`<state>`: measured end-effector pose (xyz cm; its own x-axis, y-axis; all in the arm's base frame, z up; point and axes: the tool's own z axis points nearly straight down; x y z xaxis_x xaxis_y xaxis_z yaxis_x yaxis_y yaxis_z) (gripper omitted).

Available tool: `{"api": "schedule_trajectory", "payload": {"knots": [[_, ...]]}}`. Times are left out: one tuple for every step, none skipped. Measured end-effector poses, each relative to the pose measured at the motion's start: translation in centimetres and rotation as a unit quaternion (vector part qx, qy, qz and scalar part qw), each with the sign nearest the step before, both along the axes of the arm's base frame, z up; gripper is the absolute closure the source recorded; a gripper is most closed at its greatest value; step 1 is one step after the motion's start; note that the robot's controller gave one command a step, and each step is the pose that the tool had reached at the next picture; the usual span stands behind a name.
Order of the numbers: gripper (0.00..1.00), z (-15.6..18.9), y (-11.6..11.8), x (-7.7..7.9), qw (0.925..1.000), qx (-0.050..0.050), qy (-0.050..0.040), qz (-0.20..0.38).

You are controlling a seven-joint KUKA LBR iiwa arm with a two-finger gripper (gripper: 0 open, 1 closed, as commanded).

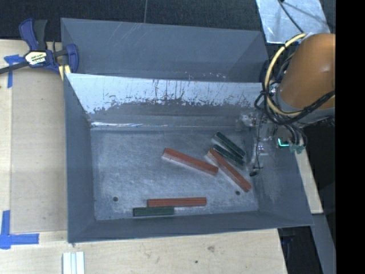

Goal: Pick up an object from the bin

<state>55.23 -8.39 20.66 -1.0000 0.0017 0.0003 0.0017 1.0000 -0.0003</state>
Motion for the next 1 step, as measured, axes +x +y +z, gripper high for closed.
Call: {"api": "schedule_trajectory", "payload": {"knots": [[0.0, -12.93, -0.29, -1.92, 0.9982, 0.0, -0.0021, -0.06]]}}
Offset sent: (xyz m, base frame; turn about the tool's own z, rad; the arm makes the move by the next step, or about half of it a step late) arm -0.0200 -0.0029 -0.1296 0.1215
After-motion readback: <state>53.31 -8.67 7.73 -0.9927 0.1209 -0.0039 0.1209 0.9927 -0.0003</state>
